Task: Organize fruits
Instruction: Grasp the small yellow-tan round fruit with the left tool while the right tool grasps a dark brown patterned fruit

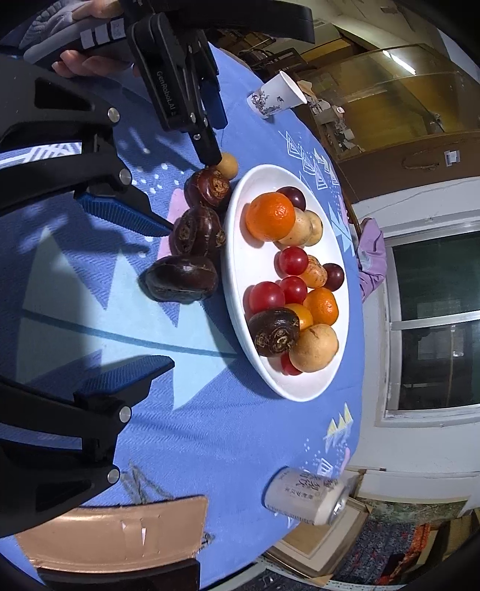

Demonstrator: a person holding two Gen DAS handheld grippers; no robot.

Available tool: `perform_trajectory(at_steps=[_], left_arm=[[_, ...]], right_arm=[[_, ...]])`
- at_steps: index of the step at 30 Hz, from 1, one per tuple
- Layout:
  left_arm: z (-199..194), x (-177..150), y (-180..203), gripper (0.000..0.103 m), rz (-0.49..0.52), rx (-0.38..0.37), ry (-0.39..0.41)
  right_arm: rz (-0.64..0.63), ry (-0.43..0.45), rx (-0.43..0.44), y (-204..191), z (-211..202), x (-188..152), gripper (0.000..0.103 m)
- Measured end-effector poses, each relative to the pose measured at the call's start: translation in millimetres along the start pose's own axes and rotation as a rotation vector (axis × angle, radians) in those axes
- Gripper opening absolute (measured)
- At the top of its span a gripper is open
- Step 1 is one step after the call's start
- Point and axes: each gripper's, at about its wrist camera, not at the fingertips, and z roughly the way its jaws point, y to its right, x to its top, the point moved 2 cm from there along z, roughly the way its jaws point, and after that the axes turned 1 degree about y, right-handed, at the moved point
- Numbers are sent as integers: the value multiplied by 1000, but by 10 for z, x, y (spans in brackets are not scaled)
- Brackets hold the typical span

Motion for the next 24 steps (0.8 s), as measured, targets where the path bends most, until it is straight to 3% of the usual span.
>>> perform_trajectory(at_steps=[2, 10, 14, 16, 17, 24], left_arm=[[32, 30, 7, 64, 0, 9, -1], [125, 142, -2, 64, -2, -3, 10], [243, 186, -43, 64, -28, -33, -27], [241, 186, -35, 58, -26, -45, -24], [238, 183, -6, 50, -9, -58, -26], [199, 152, 33, 32, -1, -89, -22]], right_arm=[[26, -20, 17, 31, 69, 25, 51], [41, -38, 27, 38, 149, 50, 35], [40, -38, 26, 45, 149, 53, 31], [38, -40, 26, 46, 149, 50, 31], [38, -39, 26, 47, 150, 51, 31], [61, -36, 38, 74, 158, 63, 30]])
